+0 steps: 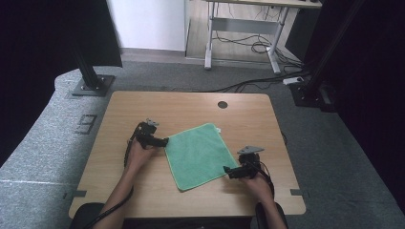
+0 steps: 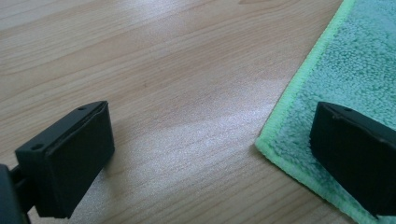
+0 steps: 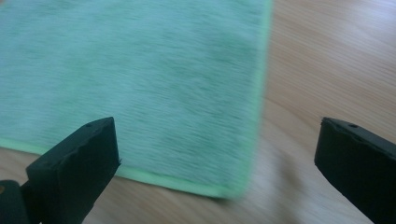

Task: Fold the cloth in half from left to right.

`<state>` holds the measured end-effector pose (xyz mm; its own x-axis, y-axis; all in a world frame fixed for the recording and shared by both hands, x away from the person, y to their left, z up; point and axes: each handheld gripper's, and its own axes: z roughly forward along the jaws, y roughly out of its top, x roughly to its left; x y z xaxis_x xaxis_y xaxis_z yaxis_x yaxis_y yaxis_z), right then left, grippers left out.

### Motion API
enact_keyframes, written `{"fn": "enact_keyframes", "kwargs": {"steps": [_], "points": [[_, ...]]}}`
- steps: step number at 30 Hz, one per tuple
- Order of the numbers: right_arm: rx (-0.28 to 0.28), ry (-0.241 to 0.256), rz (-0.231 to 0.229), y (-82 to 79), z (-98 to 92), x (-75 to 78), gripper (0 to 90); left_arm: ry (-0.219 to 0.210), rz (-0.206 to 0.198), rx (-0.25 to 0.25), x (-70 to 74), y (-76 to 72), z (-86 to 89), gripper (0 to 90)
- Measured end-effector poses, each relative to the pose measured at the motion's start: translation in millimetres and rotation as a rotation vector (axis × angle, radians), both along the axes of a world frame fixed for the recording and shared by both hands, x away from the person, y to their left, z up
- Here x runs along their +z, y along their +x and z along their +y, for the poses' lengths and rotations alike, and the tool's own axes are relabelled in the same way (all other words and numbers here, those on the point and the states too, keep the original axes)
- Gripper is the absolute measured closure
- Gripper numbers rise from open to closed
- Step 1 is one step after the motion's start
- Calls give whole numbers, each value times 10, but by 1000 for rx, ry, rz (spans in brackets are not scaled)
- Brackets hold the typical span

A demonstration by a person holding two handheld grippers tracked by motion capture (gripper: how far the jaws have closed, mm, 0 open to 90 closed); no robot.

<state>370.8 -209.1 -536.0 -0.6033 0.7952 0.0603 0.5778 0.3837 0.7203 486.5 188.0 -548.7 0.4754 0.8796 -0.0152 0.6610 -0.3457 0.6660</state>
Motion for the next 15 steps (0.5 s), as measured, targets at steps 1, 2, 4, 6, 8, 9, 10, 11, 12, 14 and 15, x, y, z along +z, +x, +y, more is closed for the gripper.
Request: {"fn": "enact_keyframes", "kwargs": {"steps": [1, 2, 4, 6, 8, 9, 10, 11, 12, 14, 15], "points": [[20, 6, 0, -11, 53, 5, 0, 0, 0, 3, 1, -4, 0, 1], [34, 15, 2, -25, 110, 9, 0, 1, 0, 10, 1, -13, -3, 3], [70, 19, 2, -50, 217, 10, 0, 1, -2, 15, 0, -19, -5, 5], [105, 11, -2, -75, 320, 2, 0, 1, 0, 18, 1, -24, -5, 4], [130, 7, 5, -96, 413, -10, 0, 3, 1, 18, 2, -25, -4, 3], [145, 10, 9, -106, 456, -17, 0, 4, 1, 18, 2, -25, -4, 3], [160, 12, 13, -116, 500, -24, 0, 4, 1, 19, 2, -26, -4, 2], [175, 12, 17, -126, 541, -29, 0, 3, 1, 19, 2, -26, -5, 3], [187, 13, 20, -137, 584, -32, 0, 3, 1, 20, 1, -26, -5, 3], [214, 19, 25, -157, 664, -29, 3, 3, 1, 20, 1, -27, -5, 3], [226, 23, 26, -166, 703, -25, 3, 3, 0, 20, 1, -27, -5, 3]]}}
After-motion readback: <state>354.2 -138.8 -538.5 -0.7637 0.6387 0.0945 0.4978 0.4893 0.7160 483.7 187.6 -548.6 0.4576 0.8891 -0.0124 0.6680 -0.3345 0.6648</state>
